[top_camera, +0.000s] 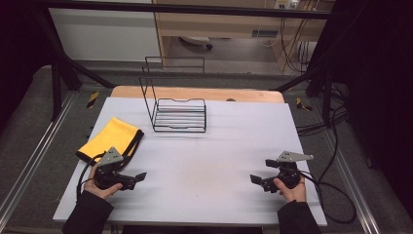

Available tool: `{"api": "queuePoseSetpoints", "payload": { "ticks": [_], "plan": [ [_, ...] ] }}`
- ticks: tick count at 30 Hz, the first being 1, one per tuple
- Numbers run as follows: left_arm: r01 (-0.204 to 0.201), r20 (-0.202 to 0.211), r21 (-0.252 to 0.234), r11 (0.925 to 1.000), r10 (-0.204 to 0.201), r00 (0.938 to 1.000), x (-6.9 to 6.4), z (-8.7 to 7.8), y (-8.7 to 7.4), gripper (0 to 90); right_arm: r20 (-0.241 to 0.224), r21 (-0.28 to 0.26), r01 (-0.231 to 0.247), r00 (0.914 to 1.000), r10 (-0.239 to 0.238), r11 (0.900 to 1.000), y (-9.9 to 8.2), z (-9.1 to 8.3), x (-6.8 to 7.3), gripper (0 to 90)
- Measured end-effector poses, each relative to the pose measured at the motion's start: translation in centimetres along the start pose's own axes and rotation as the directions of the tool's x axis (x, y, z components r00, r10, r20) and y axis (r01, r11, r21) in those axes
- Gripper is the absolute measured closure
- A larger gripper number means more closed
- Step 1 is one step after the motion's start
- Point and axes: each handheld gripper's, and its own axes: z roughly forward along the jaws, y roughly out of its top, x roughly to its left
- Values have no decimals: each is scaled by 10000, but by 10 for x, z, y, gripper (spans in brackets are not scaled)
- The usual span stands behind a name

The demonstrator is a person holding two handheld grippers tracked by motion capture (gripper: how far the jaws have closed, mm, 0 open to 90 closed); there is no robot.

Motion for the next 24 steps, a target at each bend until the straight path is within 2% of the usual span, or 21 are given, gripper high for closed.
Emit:
{"api": "queuePoseSetpoints", "payload": {
  "ticks": [24],
  "plan": [
    [95, -252, 150, 9998, -92, 9996, -1, -7, 1, 55, -4, -25, 12, 10000, -12, 10000, 0, 0, 0, 7]
  ]
}}
